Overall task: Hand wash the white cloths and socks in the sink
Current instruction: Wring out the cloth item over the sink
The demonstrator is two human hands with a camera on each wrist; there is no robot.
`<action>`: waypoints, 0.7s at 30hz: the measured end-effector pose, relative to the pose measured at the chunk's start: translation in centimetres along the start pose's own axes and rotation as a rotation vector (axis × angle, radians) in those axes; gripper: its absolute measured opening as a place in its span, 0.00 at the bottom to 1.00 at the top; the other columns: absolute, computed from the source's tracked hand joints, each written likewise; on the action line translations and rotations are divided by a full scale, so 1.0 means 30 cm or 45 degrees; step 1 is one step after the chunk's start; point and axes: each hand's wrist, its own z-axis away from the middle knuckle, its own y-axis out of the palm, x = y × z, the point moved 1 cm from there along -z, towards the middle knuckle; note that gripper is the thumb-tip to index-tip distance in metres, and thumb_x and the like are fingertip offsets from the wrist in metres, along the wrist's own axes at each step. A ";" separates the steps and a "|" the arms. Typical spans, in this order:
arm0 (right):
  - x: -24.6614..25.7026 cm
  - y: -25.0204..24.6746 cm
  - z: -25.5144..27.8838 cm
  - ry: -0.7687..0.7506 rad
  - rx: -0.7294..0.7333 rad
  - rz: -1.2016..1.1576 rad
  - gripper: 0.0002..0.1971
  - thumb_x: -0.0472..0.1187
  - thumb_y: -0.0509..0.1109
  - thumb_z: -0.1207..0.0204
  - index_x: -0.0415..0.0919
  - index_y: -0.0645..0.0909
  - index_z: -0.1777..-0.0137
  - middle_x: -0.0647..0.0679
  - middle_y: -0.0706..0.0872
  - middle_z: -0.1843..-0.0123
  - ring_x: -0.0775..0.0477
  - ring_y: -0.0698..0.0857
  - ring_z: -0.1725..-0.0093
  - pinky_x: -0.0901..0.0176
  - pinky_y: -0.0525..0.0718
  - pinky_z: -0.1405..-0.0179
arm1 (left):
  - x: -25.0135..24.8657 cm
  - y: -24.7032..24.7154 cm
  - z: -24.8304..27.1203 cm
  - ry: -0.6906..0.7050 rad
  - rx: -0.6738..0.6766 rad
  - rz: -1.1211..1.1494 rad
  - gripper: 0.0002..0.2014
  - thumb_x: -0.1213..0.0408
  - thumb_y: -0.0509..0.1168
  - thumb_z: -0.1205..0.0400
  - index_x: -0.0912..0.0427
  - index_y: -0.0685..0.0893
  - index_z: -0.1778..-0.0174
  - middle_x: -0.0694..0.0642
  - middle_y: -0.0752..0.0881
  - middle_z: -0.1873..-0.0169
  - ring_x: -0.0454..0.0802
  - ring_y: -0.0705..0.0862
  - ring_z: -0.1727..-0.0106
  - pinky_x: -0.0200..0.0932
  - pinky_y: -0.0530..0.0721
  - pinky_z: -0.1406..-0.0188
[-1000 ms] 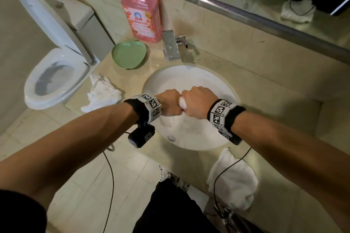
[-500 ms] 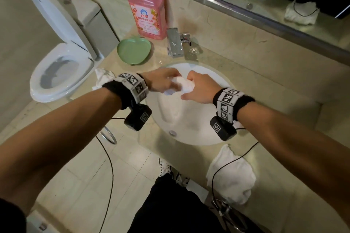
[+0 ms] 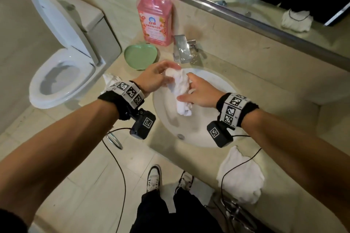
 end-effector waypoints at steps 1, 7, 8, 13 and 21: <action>0.015 0.018 -0.004 0.008 -0.046 -0.046 0.26 0.48 0.81 0.29 0.43 0.74 0.37 0.47 0.87 0.40 0.44 0.88 0.42 0.37 0.87 0.40 | 0.003 -0.010 -0.004 -0.010 0.002 0.012 0.22 0.83 0.66 0.23 0.53 0.81 0.41 0.55 0.83 0.51 0.51 0.84 0.53 0.49 0.88 0.49; 0.090 0.102 -0.008 0.074 -0.295 -0.204 0.17 0.37 0.76 0.25 0.38 0.78 0.39 0.43 0.88 0.41 0.41 0.88 0.41 0.34 0.85 0.37 | 0.060 -0.075 -0.011 -0.176 -0.072 -0.023 0.20 0.68 0.73 0.21 0.62 0.77 0.34 0.59 0.86 0.42 0.55 0.87 0.47 0.51 0.90 0.49; 0.093 0.115 -0.003 0.093 -0.312 -0.237 0.16 0.34 0.75 0.25 0.38 0.76 0.40 0.40 0.88 0.41 0.38 0.87 0.40 0.32 0.85 0.38 | 0.072 -0.083 -0.008 -0.217 -0.022 -0.061 0.20 0.64 0.73 0.21 0.60 0.79 0.34 0.56 0.87 0.44 0.54 0.88 0.48 0.51 0.89 0.48; 0.088 0.188 0.025 0.167 -0.415 -0.341 0.10 0.33 0.74 0.26 0.38 0.76 0.49 0.38 0.87 0.45 0.36 0.87 0.41 0.31 0.86 0.42 | 0.124 -0.099 0.015 -0.172 0.110 -0.204 0.16 0.53 0.71 0.19 0.55 0.85 0.38 0.48 0.89 0.57 0.46 0.84 0.60 0.40 0.78 0.66; 0.088 0.208 0.037 0.211 -0.452 -0.592 0.08 0.29 0.70 0.27 0.39 0.74 0.55 0.39 0.82 0.57 0.44 0.86 0.55 0.56 0.89 0.62 | 0.131 -0.100 0.045 -0.179 0.308 -0.191 0.24 0.44 0.74 0.28 0.48 0.83 0.38 0.48 0.87 0.53 0.45 0.80 0.58 0.42 0.74 0.62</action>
